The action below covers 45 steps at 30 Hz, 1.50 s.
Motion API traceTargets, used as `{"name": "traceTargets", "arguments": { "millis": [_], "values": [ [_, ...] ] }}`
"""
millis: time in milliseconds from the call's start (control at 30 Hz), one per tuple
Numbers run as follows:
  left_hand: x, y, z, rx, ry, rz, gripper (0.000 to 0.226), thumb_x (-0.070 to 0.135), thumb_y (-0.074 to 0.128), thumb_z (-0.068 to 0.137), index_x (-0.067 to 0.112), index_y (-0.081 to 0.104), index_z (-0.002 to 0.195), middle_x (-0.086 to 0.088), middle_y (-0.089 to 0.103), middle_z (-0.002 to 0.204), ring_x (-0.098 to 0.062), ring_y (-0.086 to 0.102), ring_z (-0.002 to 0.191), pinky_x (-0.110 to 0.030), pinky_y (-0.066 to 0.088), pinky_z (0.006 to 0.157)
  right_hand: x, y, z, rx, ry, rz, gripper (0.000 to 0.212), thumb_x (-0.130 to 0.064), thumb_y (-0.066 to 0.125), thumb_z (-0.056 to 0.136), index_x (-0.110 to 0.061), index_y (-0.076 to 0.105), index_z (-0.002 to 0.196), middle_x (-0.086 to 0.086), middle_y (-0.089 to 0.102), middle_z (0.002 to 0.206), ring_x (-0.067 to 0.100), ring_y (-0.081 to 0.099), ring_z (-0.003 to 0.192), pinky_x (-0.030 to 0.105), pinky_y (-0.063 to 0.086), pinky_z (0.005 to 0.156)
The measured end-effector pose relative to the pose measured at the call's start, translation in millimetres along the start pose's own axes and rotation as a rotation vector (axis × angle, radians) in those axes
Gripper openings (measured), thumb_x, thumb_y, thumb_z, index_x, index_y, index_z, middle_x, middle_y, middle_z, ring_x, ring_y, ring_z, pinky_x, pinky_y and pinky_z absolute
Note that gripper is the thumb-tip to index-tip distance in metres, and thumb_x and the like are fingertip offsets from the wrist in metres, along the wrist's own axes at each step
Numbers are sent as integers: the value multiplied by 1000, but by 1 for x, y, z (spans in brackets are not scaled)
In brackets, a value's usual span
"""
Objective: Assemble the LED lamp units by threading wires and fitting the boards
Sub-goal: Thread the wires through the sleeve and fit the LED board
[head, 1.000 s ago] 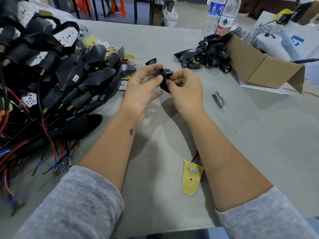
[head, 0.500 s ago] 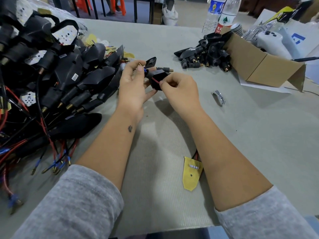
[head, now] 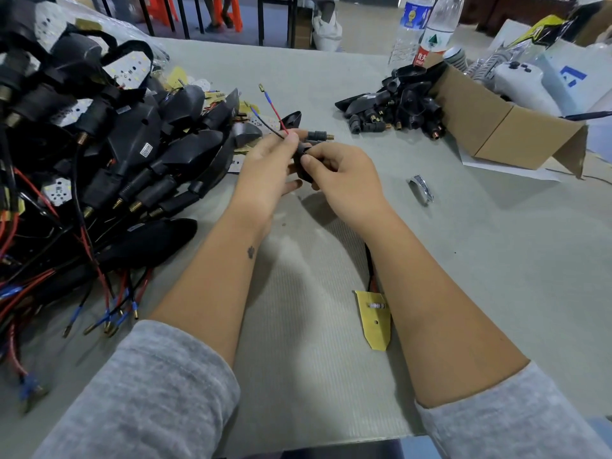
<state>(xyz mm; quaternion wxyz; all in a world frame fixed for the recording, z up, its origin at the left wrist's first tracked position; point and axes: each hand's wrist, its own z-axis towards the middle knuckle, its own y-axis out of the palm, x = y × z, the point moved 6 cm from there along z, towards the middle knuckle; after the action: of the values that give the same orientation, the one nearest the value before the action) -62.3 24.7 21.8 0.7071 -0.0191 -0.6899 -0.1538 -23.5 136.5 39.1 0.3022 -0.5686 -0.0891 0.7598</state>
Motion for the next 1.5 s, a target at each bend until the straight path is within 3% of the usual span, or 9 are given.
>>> {"name": "traceTargets", "arguments": {
  "millis": [200, 400, 567, 733, 1033, 1167, 1300, 1400, 1500],
  "values": [
    [5, -9, -2, 68, 72, -126, 24, 25, 37, 105, 27, 61, 98, 0, 65, 102, -17, 65, 93, -40, 57, 80, -1, 1, -3, -141, 70, 60, 15, -5, 65, 86, -13, 62, 98, 9, 53, 64, 16, 50, 57, 31, 42, 61],
    [8, -31, -1, 262, 51, -260, 26, 31, 29, 107, 27, 55, 100, -8, 65, 122, -26, 65, 108, -35, 58, 71, 5, -6, -4, -139, 113, -15, 2, -12, 64, 89, -12, 65, 90, 6, 61, 64, 11, 50, 47, 23, 45, 52],
    [5, -18, 1, 158, 12, -199, 19, 27, 35, 105, 27, 53, 103, 1, 71, 101, -14, 68, 84, -28, 57, 68, 6, -11, 0, -21, 88, -10, 10, -17, 63, 89, -25, 66, 85, 7, 58, 68, 12, 48, 58, 33, 46, 63],
    [-4, 2, 0, 19, -36, -80, 23, 20, 40, 104, 21, 62, 103, -2, 68, 101, -14, 70, 91, -33, 59, 79, 3, -11, 1, 36, 47, 35, 6, -13, 64, 88, -17, 68, 91, -9, 46, 57, 7, 43, 56, 28, 40, 62],
    [15, -21, -3, 209, 152, -160, 24, 28, 27, 106, 25, 50, 100, -5, 70, 98, -13, 69, 81, -34, 57, 63, 8, -4, -2, -169, 125, -19, 12, -14, 73, 83, -11, 62, 80, 0, 58, 56, 8, 51, 45, 24, 46, 52],
    [12, -29, -1, 271, 115, -246, 26, 33, 23, 106, 26, 48, 103, -1, 72, 94, -15, 67, 80, -38, 57, 71, 11, -3, -2, -205, 140, -32, 11, -12, 74, 82, -11, 63, 80, 5, 62, 63, 9, 53, 50, 22, 48, 51],
    [5, -11, 1, 150, 29, -228, 20, 25, 34, 105, 22, 53, 106, -1, 71, 98, -13, 68, 90, -33, 58, 73, 9, -4, 1, -118, 84, -44, 5, -5, 67, 83, -9, 64, 81, 5, 62, 62, 11, 54, 54, 30, 48, 58],
    [-3, 4, -1, 28, -21, -120, 23, 19, 37, 105, 16, 60, 104, -5, 68, 105, -15, 65, 96, -24, 56, 73, 9, -8, 4, -32, 42, -48, 15, -8, 67, 82, -21, 63, 75, -5, 54, 55, 11, 48, 53, 29, 40, 57],
    [-1, 3, -1, 37, 19, -138, 25, 18, 35, 106, 15, 59, 98, -7, 67, 104, -15, 66, 92, -20, 56, 69, 11, -12, 4, 43, 33, -46, 19, -15, 68, 81, -32, 61, 76, -9, 56, 61, 11, 51, 56, 37, 48, 60]
  ]
}}
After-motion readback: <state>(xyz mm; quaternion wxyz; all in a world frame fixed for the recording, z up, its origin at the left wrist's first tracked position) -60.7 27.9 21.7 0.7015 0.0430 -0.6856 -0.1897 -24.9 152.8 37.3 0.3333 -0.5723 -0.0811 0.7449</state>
